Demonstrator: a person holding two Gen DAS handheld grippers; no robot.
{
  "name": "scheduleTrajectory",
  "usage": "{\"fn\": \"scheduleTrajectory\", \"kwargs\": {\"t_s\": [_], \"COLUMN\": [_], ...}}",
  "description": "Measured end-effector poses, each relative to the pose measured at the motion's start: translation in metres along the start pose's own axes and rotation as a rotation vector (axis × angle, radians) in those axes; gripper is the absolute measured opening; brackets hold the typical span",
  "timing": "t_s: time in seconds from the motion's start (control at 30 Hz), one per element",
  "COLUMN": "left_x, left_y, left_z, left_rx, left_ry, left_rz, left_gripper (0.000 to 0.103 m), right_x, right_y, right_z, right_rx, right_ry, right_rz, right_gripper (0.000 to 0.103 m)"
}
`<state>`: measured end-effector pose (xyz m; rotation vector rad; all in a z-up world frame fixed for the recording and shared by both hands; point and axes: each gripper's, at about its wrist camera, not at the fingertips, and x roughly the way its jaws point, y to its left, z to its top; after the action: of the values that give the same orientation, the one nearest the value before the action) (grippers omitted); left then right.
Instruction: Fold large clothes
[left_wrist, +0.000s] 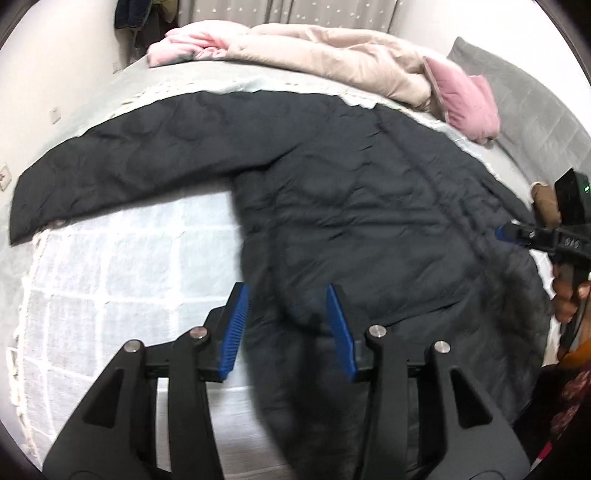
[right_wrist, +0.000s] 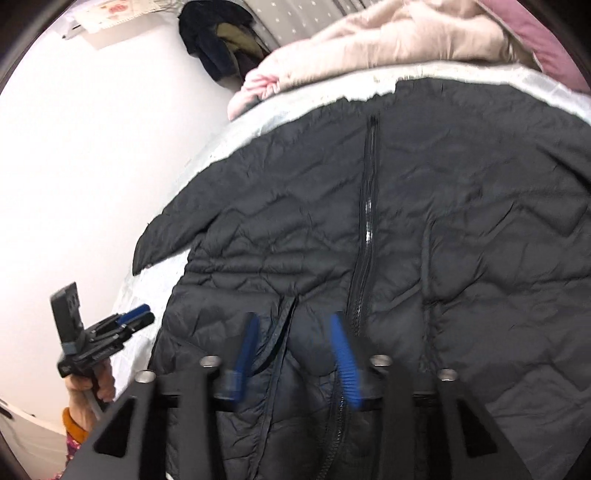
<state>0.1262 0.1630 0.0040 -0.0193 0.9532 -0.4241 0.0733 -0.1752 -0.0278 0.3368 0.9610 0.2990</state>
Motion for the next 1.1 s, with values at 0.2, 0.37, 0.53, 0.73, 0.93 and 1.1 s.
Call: {"fn": "scheduleTrajectory", "kwargs": {"t_s": [0.2, 0.37, 0.53, 0.73, 0.93, 1.1], "left_x": [0.03, 0.067, 0.04, 0.026, 0.057, 0.1], "left_y": [-0.058, -0.092, -0.118, -0.17, -0.216, -0.244], "left_z": [0.006, -0.009, 0.001, 0.013, 0.031, 0.054], "left_rx": [0.108, 0.231, 0.239, 0.275, 0.285, 0.211], "left_ry": [0.048, 0.271, 0.221, 0.132, 0.129, 0.188], "left_rz": [-0.043, 0.033, 0.016, 0.007, -0.049, -0.179], "left_gripper": [0.049, 0.054, 0.063, 0.082, 0.083, 0.083], "right_x": [-0.016, -0.038, -0.07, -0.112, -0.136, -0.143], "right_y": [-0.027, -0.055, -0.094, -0.151, -0.2, -0.222], "right_z": [0.001, 0.001, 0.002, -0.002, -0.015, -0.02], "right_rx": [0.087, 0.125, 0.172, 0.281, 0.422, 0.474], "right_ry": [-0.011, -0.055, -0.138, -0.214, -0.232, -0.249], "right_rz": [-0.025, -0.099, -0.216, -0.288, -0.225, -0.146], "right_gripper": [0.051, 0.051, 0.056, 0.067, 0.07, 0.07]}}
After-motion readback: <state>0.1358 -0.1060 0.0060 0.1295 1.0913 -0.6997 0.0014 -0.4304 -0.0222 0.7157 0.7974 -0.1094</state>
